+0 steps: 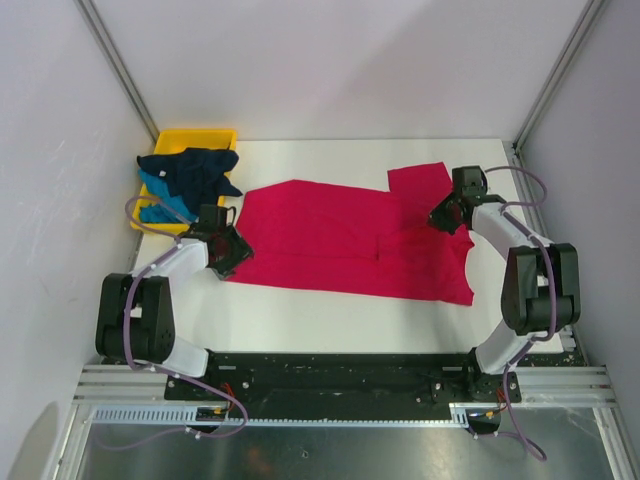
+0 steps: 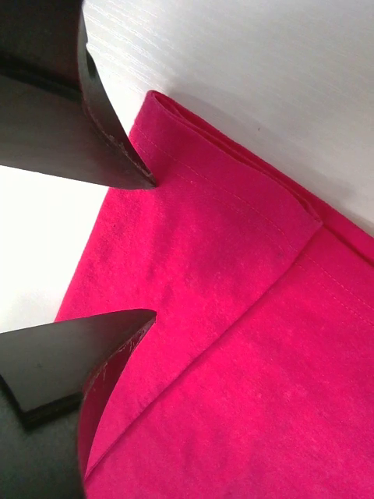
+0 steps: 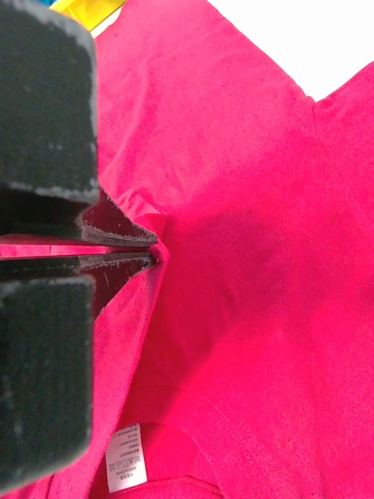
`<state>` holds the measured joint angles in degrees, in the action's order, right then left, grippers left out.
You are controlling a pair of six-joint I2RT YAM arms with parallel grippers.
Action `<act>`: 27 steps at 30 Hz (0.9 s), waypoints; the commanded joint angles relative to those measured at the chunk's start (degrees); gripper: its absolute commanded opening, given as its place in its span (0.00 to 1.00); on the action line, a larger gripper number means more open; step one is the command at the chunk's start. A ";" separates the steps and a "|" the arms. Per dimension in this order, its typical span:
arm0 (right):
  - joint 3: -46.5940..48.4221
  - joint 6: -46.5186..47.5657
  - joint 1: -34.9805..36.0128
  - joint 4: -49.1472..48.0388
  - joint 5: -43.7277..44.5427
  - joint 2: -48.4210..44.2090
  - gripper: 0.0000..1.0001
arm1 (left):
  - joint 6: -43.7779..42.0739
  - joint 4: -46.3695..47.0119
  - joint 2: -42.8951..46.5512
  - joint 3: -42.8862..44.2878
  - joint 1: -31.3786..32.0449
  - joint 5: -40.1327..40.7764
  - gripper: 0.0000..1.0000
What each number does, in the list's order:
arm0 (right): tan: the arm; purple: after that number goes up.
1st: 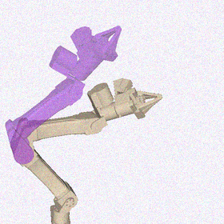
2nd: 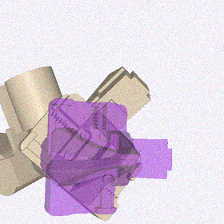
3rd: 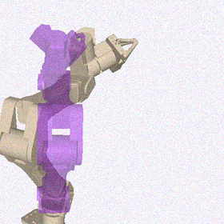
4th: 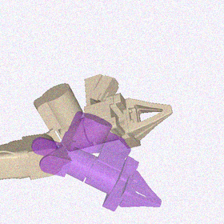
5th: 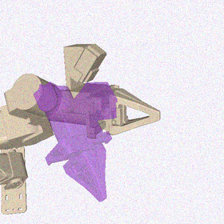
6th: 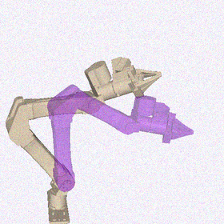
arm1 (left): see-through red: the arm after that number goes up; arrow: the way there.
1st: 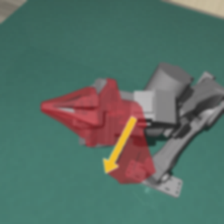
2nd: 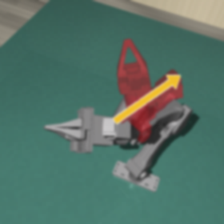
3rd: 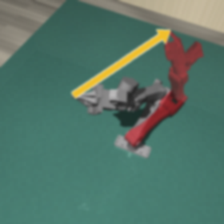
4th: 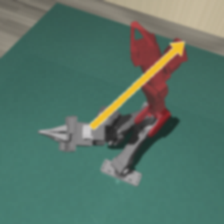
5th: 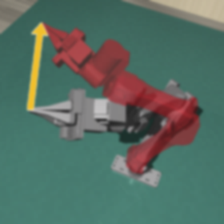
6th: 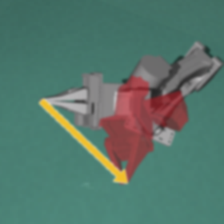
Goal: Fold and stack the t-shirts
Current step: Fold the flattened tshirt in 1/3 of the way
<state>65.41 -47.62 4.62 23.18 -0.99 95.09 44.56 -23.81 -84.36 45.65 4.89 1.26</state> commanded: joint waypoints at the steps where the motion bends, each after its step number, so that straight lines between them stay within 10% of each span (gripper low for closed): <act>1: 3.34 1.89 -0.66 -1.75 -0.70 1.31 0.00 | 0.88 1.53 0.07 -0.31 -0.31 0.76 0.68; 13: 4.23 2.18 -1.23 2.63 0.97 3.10 0.00 | 1.23 1.46 -0.55 -0.44 -0.44 0.37 0.68; 20: 4.59 2.62 -1.54 5.51 1.94 -0.13 0.55 | 0.90 1.37 -1.95 0.54 -0.99 -3.19 0.68; 27: -4.16 -0.69 -3.84 16.94 5.62 -11.94 0.54 | -0.35 1.38 -2.83 1.19 -2.11 -5.44 0.68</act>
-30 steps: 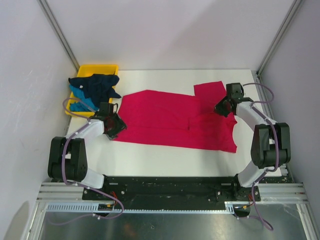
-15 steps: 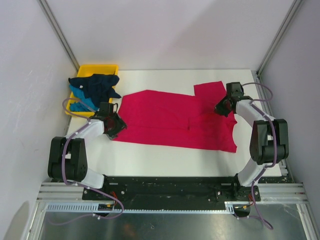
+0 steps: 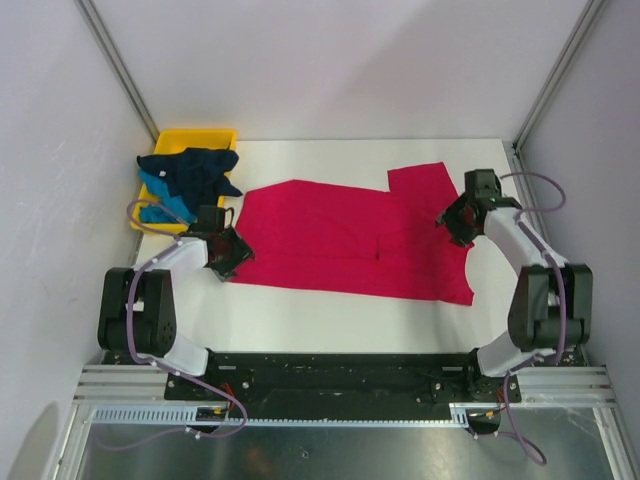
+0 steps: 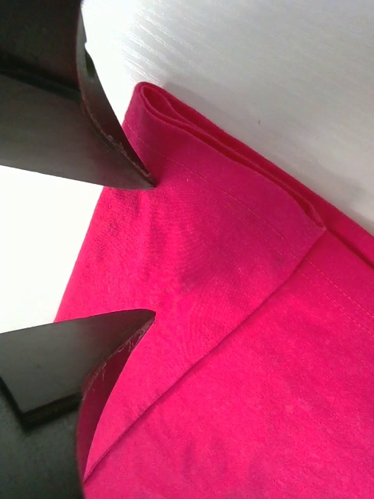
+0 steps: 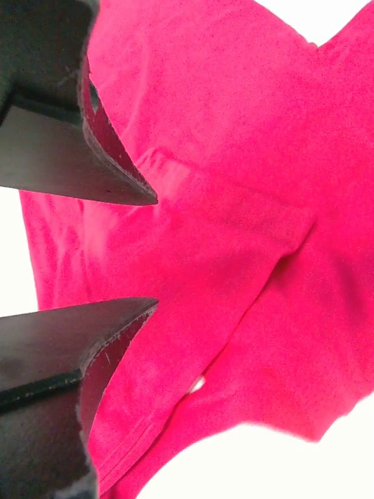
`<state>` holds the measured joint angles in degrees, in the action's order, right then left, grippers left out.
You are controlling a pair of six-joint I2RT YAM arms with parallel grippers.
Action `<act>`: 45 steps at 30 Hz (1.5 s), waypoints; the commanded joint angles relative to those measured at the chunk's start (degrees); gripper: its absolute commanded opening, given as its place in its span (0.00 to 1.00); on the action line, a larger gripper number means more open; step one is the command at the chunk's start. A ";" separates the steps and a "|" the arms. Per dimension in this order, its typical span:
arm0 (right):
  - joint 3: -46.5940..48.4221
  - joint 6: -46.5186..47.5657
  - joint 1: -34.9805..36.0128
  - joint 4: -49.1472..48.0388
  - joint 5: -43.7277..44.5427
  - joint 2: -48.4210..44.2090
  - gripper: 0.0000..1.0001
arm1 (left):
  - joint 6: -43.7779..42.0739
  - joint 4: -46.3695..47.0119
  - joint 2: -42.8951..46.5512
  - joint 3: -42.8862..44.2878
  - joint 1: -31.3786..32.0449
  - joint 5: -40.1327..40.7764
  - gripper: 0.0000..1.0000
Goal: Fold and stack the t-shirts
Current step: Fold the flattened tshirt in 1/3 of the way
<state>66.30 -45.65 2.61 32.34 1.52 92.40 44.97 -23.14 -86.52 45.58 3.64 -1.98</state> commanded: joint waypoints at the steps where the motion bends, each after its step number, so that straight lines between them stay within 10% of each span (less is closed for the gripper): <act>1: -7.38 -3.55 -2.83 8.60 2.95 -11.19 0.52 | -0.76 0.67 -0.84 1.39 -0.89 -2.57 0.68; 15: -27.94 -12.18 -10.36 15.96 2.10 -26.51 0.38 | -0.45 0.85 -4.74 1.91 -0.99 -3.82 0.68; 45: -31.87 -11.01 -13.67 8.30 3.29 -29.52 0.40 | -1.20 0.93 -6.85 1.88 -0.94 -2.57 0.68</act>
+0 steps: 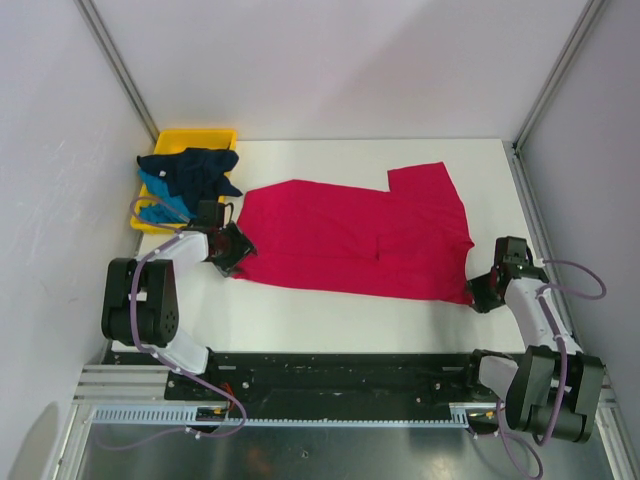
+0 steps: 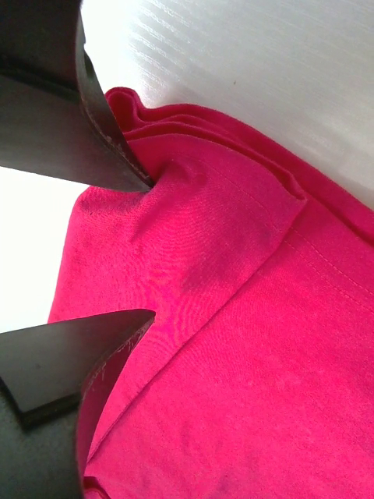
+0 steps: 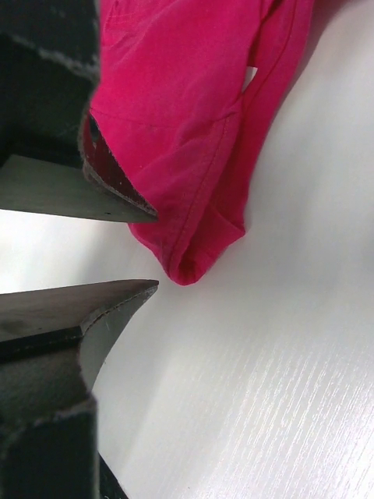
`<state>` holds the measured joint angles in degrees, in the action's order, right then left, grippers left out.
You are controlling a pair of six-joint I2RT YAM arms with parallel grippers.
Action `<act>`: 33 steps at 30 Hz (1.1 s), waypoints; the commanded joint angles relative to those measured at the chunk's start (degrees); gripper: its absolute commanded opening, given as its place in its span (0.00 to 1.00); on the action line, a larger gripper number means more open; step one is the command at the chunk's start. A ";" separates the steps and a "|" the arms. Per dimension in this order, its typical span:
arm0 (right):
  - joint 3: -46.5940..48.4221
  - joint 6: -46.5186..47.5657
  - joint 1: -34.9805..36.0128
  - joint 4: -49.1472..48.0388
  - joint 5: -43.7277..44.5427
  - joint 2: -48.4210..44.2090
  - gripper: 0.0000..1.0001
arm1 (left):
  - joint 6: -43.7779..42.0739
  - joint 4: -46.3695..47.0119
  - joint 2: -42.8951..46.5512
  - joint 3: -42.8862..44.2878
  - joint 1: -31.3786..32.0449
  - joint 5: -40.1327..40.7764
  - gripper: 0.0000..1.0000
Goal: Fold and stack the t-shirts
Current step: Fold the flattened tshirt in 1/3 of the way
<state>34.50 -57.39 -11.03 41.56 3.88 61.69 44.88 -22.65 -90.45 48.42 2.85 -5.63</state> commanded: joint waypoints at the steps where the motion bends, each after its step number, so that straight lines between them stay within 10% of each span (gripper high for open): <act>1: -0.06 0.71 0.14 -1.20 0.81 1.69 0.40 | -1.11 0.43 -2.99 -0.96 -0.18 1.11 0.68; 17: -0.14 1.13 1.27 -2.37 3.58 7.12 0.40 | -0.97 0.39 -3.47 -1.05 -0.13 1.54 0.68; 26: 2.13 3.90 3.80 -4.19 8.18 10.57 0.03 | -0.68 0.30 -4.42 -0.92 -0.29 2.40 0.68; 33: 9.96 6.73 5.53 4.72 18.82 7.90 0.00 | -0.37 -0.06 -3.51 -1.42 -0.27 4.06 0.68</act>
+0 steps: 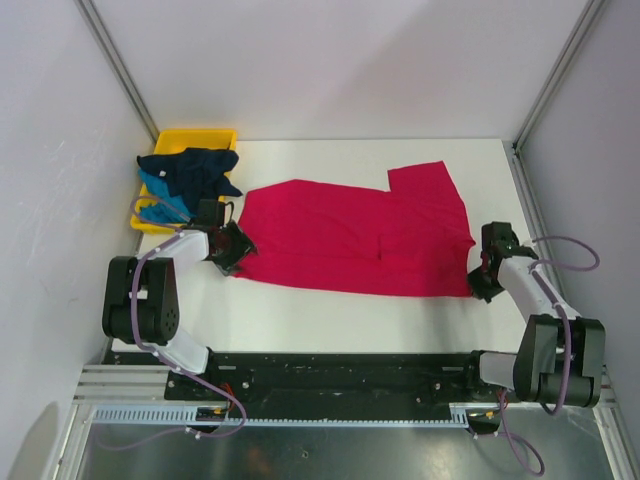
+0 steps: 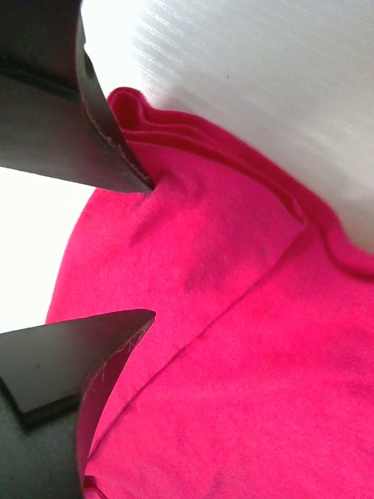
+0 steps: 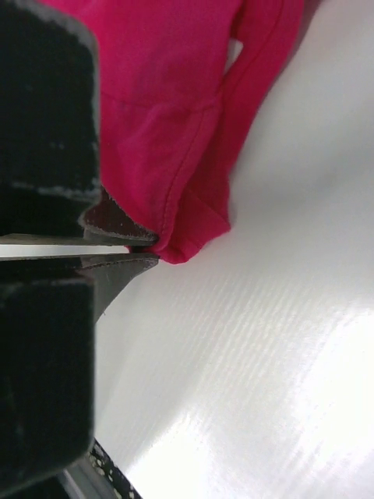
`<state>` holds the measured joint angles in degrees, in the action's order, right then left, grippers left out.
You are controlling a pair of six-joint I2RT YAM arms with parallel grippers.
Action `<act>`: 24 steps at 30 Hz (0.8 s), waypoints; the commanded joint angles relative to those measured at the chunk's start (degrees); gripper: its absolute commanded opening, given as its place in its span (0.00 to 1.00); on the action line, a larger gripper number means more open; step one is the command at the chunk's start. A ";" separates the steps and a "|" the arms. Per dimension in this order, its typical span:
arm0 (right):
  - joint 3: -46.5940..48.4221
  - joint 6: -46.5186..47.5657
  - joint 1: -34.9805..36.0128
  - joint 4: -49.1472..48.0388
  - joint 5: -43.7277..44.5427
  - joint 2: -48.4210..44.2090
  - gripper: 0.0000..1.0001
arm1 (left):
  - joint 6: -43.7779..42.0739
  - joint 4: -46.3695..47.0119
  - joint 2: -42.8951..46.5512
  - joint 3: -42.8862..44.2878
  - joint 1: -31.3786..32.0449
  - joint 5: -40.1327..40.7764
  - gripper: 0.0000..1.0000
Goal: Fold and stack the t-shirts
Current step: Fold the flattened tshirt in 1/3 of the way
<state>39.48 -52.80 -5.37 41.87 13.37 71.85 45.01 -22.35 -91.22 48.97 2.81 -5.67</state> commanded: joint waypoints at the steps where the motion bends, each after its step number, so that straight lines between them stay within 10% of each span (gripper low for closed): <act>1: 5.20 2.42 -0.55 5.00 9.54 -2.74 0.00 | -0.44 -0.44 -2.70 -2.05 -0.24 4.10 0.68; 7: 4.93 2.93 -1.32 6.54 10.56 -1.85 0.06 | -0.28 -0.54 -2.80 -2.58 -0.22 3.46 0.68; 15: 3.96 5.05 -1.69 3.52 2.57 -5.15 0.50 | -1.18 -2.27 1.90 -2.67 -0.25 4.87 0.69; 24: 5.42 6.08 -1.33 1.25 -6.70 -8.79 0.52 | -0.30 -7.67 12.44 -4.10 -3.44 14.04 0.64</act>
<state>43.31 -47.79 -7.09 45.89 11.64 64.58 44.99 -27.24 -82.67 44.86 1.13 2.46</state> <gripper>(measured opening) 0.525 0.658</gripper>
